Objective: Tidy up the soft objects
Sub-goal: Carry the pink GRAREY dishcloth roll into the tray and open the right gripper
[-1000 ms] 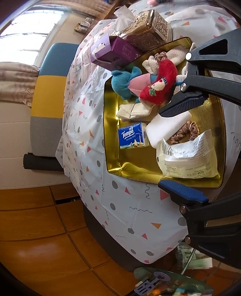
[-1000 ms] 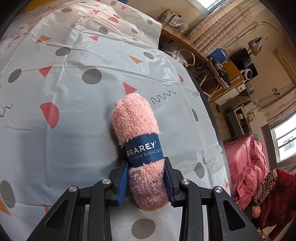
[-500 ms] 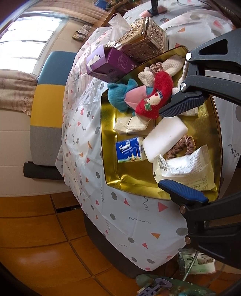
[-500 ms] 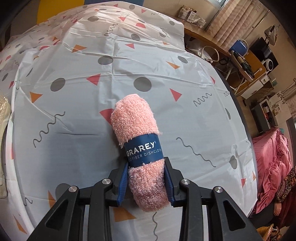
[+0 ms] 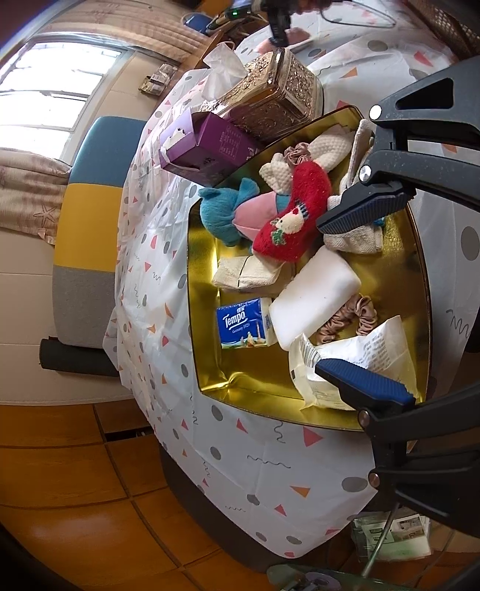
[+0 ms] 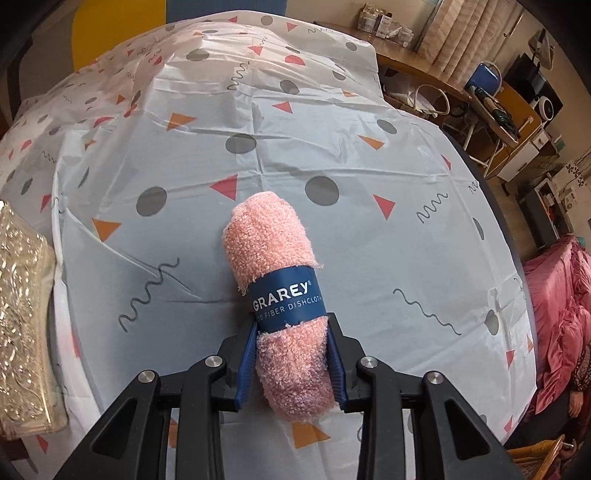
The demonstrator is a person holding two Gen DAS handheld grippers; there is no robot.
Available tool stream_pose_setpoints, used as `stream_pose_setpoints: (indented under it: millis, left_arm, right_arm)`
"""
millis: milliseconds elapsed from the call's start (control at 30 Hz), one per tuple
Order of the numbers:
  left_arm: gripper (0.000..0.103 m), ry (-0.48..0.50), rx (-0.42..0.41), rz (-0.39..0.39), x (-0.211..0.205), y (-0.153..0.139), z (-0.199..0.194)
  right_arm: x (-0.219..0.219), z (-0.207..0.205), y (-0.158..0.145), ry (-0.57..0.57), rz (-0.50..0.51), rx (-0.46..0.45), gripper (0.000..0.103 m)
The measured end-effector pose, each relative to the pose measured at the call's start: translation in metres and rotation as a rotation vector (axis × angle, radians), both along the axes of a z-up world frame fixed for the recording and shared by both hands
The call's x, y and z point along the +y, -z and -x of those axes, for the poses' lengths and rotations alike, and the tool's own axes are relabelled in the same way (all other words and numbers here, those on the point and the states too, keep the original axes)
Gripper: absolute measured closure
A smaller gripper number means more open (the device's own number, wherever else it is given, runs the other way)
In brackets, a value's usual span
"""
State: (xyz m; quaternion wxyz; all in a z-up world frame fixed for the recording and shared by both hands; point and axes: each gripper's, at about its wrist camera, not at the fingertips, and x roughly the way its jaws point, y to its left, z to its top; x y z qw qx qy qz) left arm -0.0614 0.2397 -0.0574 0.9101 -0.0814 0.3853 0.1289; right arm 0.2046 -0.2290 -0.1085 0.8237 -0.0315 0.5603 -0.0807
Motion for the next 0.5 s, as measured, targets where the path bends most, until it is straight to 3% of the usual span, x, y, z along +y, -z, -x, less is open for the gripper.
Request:
stream_pose_setpoints:
  millis: [267,500]
  left_arm:
    - [0.032,0.011,0.005,0.004,0.0,0.001,0.0]
    - [0.032,0.008,0.006,0.006,0.001,0.001,0.0]
  right_arm:
    - [0.038,-0.027,-0.035,-0.072,-0.017,-0.033,0.07]
    - [0.094,-0.069,-0.084,-0.176,0.025,-0.102,0.07]
